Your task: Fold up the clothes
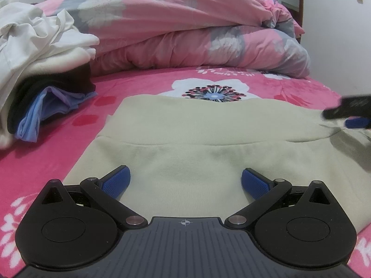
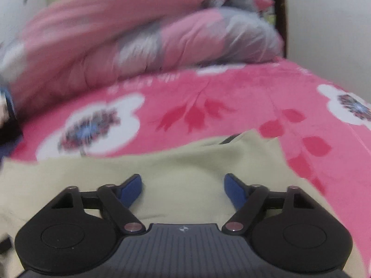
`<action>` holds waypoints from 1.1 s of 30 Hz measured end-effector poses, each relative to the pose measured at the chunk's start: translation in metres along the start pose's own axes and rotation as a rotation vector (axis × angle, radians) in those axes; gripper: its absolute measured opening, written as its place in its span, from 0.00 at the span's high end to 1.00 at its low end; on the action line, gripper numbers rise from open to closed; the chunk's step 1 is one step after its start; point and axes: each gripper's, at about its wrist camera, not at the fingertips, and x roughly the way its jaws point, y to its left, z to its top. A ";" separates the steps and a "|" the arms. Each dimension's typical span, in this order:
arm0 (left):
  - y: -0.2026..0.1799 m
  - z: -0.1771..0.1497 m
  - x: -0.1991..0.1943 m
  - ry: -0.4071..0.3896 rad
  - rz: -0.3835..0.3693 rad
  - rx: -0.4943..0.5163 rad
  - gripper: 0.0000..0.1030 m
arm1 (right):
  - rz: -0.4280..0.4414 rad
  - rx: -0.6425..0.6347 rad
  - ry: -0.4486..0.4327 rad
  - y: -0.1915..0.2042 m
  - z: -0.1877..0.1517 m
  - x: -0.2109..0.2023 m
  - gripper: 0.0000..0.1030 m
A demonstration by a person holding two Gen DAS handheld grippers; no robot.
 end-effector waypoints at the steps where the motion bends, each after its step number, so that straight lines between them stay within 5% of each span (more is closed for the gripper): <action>1: 0.000 0.000 0.000 0.000 0.000 0.000 0.00 | 0.023 0.001 -0.025 0.001 -0.001 -0.013 0.25; 5: -0.001 0.000 0.000 0.000 0.001 0.002 0.00 | 0.025 -0.096 -0.035 0.004 -0.019 -0.031 0.24; 8: -0.002 0.000 0.000 0.001 0.006 0.009 0.00 | -0.011 -0.151 0.012 -0.003 -0.039 -0.016 0.09; 11: -0.001 0.000 0.000 0.002 0.006 0.008 0.00 | -0.005 -0.116 0.006 -0.003 -0.034 -0.022 0.10; 13: -0.002 0.000 0.000 0.002 0.007 0.009 0.00 | 0.037 -0.135 -0.016 0.007 -0.033 -0.037 0.21; 17: -0.002 0.000 0.000 0.002 0.009 0.011 0.00 | 0.119 -0.229 -0.041 0.027 -0.056 -0.056 0.16; 24: 0.000 0.006 -0.007 0.005 -0.016 0.014 0.00 | 0.109 -0.275 -0.044 0.030 -0.075 -0.046 0.08; 29: -0.015 0.014 -0.042 -0.130 -0.092 0.068 0.00 | 0.113 -0.272 -0.054 0.027 -0.078 -0.046 0.08; 33: -0.036 -0.001 -0.024 -0.059 -0.075 0.191 0.00 | 0.114 -0.270 -0.058 0.028 -0.077 -0.043 0.08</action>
